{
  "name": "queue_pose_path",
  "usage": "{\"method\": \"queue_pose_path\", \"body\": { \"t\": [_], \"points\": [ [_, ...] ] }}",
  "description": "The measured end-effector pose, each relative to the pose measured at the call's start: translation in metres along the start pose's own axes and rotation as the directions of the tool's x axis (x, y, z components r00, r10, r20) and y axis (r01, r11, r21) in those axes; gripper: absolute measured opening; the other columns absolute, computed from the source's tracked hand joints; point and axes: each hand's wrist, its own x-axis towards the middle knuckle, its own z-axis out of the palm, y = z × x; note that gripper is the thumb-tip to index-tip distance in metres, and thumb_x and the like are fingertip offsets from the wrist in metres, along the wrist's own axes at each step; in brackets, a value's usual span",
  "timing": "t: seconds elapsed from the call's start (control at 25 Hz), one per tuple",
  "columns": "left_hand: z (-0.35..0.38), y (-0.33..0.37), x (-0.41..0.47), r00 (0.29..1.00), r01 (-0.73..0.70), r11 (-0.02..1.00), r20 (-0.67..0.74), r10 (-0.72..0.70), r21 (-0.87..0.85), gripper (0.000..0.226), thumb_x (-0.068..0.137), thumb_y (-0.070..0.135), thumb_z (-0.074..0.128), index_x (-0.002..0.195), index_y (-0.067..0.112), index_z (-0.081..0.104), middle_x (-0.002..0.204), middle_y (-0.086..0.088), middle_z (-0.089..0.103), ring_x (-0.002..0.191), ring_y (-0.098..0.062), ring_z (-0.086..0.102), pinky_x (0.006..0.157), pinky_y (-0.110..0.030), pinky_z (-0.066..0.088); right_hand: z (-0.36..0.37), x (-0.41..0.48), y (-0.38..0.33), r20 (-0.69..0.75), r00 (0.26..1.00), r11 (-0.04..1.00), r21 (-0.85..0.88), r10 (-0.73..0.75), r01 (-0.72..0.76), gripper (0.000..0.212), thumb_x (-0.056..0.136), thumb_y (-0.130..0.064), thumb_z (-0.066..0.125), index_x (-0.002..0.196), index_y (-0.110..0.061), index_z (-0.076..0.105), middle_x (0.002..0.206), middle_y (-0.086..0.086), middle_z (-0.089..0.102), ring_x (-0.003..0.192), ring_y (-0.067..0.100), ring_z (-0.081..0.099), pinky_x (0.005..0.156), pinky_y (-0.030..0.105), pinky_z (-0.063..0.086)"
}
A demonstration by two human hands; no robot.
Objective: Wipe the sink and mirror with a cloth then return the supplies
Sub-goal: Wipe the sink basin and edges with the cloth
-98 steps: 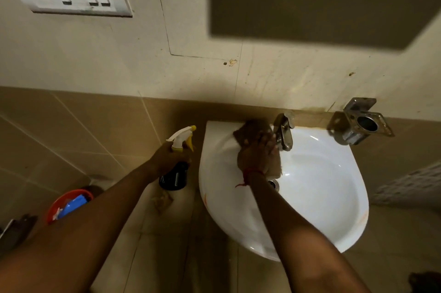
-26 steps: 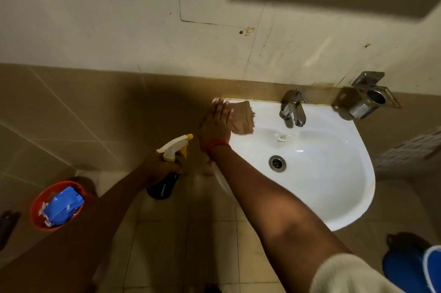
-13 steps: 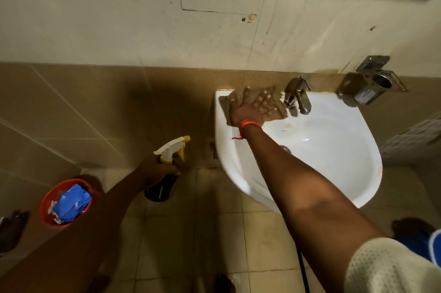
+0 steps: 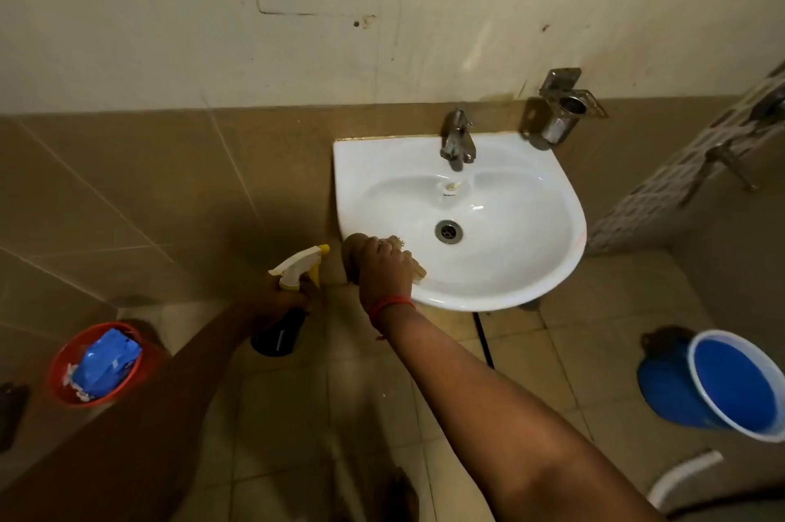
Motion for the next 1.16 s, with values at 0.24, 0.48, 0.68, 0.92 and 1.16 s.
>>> {"method": "queue_pose_path", "body": {
  "t": [0.24,0.48,0.68,0.92,1.16],
  "points": [
    [0.053,0.033,0.000,0.996,0.008,0.993,0.087,-0.019,0.120,0.033,0.082,-0.018,0.065,0.085,0.015,0.067,0.077,-0.010,0.070,0.082,-0.034,0.068,0.087,-0.052,0.057,-0.039,-0.084,0.102,-0.201,0.959,0.979,-0.001,-0.198,0.202,0.054,0.081,-0.006,0.060,0.133,-0.020,0.055,0.137,0.003,0.058,0.132,0.027,0.050,0.110,0.037,0.043],
    [0.066,0.048,0.001,0.989,0.007,0.966,0.143,-0.046,0.260,0.030,0.075,-0.015,0.073,0.080,0.014,0.069,0.077,-0.011,0.071,0.087,-0.038,0.069,0.086,-0.053,0.059,-0.065,-0.148,0.144,-0.118,0.716,0.216,0.975,0.688,-0.047,0.018,0.098,-0.016,0.055,0.110,-0.026,0.065,0.113,0.002,0.068,0.104,0.016,0.064,0.092,0.026,0.055],
    [0.090,0.067,-0.013,0.968,-0.031,0.919,0.240,-0.071,0.394,0.035,0.082,-0.016,0.065,0.081,0.020,0.064,0.080,-0.014,0.064,0.064,-0.021,0.069,0.057,-0.029,0.060,-0.077,-0.157,0.194,-0.163,0.665,0.236,0.971,0.729,-0.021,0.045,0.094,-0.051,0.046,0.118,-0.019,0.068,0.122,0.010,0.069,0.116,0.025,0.063,0.104,0.043,0.049],
    [0.093,0.060,-0.019,0.986,0.014,0.919,0.145,-0.077,0.394,0.022,0.084,-0.012,0.069,0.082,0.008,0.063,0.085,-0.020,0.065,0.075,-0.032,0.066,0.074,-0.044,0.058,-0.064,-0.119,0.181,-0.148,0.989,0.952,0.300,-0.009,0.054,0.093,0.082,-0.078,0.038,0.157,-0.027,0.019,0.167,0.002,0.009,0.155,0.026,0.001,0.126,0.048,0.005],
    [0.059,0.055,-0.025,0.993,-0.020,0.932,0.114,-0.023,0.363,0.025,0.077,-0.017,0.072,0.083,0.008,0.067,0.085,-0.019,0.069,0.076,-0.027,0.064,0.065,-0.032,0.052,-0.065,-0.048,0.171,0.290,0.934,0.953,-0.158,-0.206,0.259,0.103,0.057,-0.070,0.074,0.146,-0.034,0.035,0.131,-0.002,0.058,0.118,0.024,0.060,0.097,0.042,0.049]
  ]
}}
